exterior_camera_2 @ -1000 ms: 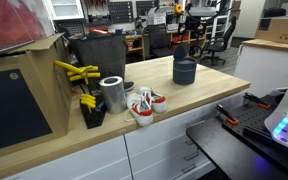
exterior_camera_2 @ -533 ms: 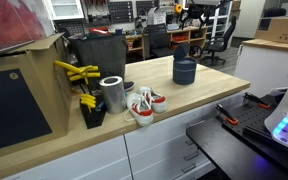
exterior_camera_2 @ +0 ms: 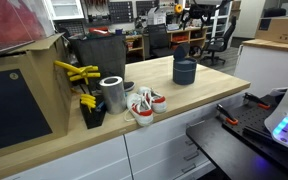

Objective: Open the grey object fully

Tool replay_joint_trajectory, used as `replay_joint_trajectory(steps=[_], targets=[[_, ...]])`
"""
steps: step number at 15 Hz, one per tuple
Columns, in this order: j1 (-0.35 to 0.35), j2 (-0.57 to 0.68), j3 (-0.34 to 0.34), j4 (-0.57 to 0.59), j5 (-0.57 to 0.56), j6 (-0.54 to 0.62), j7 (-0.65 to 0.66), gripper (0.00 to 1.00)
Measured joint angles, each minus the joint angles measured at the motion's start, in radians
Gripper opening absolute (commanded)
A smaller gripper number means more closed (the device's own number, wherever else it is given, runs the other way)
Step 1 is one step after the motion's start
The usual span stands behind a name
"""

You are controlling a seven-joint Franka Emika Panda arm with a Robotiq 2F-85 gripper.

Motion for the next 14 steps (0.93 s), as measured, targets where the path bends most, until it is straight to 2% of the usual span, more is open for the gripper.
replay_joint_trajectory(steps=[4, 7, 14], targets=[[0.000, -0.002, -0.004, 0.002, 0.002, -0.068, -0.147, 1.00], [-0.003, -0.023, -0.018, 0.007, -0.003, -0.187, -0.259, 1.00], [-0.029, -0.124, -0.034, 0.039, -0.058, -0.446, -0.371, 1.00]])
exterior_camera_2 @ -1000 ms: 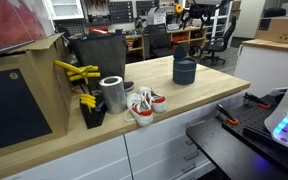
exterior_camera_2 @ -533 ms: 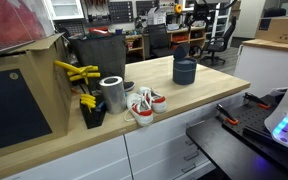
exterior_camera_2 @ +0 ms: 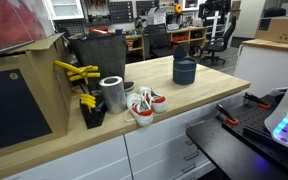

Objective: Open the grey object fully

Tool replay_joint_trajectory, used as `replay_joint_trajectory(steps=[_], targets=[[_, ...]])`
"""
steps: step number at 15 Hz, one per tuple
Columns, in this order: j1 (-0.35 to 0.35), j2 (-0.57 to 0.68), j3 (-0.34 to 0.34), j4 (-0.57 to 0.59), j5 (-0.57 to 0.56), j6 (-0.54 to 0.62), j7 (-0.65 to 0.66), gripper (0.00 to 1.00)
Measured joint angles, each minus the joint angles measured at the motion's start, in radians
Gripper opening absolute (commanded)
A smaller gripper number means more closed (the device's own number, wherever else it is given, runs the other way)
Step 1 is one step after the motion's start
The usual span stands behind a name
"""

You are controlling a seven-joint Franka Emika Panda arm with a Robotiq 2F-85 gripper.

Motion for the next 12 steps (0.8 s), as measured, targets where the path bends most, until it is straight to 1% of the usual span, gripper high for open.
replay_joint_trajectory(steps=[5, 12], targets=[[0.001, -0.027, 0.003, 0.072, 0.000, -0.177, -0.013, 1.00], [0.005, -0.029, 0.018, 0.151, 0.000, -0.290, -0.013, 1.00]])
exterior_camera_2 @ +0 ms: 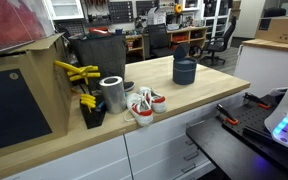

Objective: Open the grey object fully

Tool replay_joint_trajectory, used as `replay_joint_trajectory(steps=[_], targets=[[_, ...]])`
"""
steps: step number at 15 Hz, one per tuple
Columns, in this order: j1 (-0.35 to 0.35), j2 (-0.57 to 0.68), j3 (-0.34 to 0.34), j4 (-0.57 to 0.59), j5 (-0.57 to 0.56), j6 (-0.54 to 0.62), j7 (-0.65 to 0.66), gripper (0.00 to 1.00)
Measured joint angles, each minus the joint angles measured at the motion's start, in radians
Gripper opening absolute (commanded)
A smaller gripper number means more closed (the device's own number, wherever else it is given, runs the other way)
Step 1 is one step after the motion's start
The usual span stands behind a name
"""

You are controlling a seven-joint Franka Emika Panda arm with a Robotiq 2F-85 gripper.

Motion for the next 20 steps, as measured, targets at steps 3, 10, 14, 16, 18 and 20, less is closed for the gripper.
replay_joint_trajectory(steps=[3, 10, 14, 16, 18, 20], targets=[[0.002, -0.001, 0.000, 0.037, 0.000, -0.028, 0.000, 1.00], [0.002, -0.002, -0.002, 0.065, 0.000, -0.037, 0.000, 1.00], [0.002, -0.001, -0.002, 0.048, 0.001, -0.027, 0.002, 1.00], [0.002, -0.001, -0.002, 0.023, 0.001, 0.000, 0.005, 1.00], [0.002, -0.001, -0.002, -0.011, 0.006, 0.045, 0.015, 1.00], [0.002, -0.002, -0.003, -0.044, 0.025, 0.097, 0.024, 1.00]])
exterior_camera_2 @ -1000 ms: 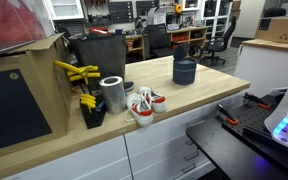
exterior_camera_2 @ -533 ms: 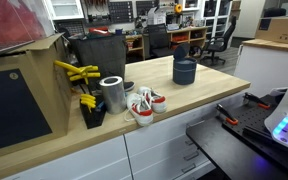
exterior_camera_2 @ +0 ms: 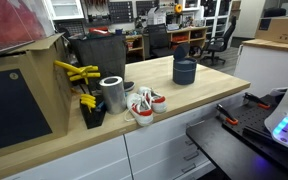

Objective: Open the grey object fully

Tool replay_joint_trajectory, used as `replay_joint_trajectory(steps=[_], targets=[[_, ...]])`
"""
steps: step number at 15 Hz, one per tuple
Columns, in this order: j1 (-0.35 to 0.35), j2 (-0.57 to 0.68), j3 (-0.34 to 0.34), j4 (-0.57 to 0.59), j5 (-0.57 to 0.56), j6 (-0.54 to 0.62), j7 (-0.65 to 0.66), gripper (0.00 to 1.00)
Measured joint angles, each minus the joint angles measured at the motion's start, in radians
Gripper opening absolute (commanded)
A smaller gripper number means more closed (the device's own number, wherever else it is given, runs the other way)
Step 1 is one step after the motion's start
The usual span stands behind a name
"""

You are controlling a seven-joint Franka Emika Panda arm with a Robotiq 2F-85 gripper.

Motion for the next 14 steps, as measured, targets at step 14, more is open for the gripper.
replay_joint_trajectory(steps=[14], targets=[[-0.005, -0.075, -0.021, -0.139, 0.157, 0.168, 0.015, 1.00]])
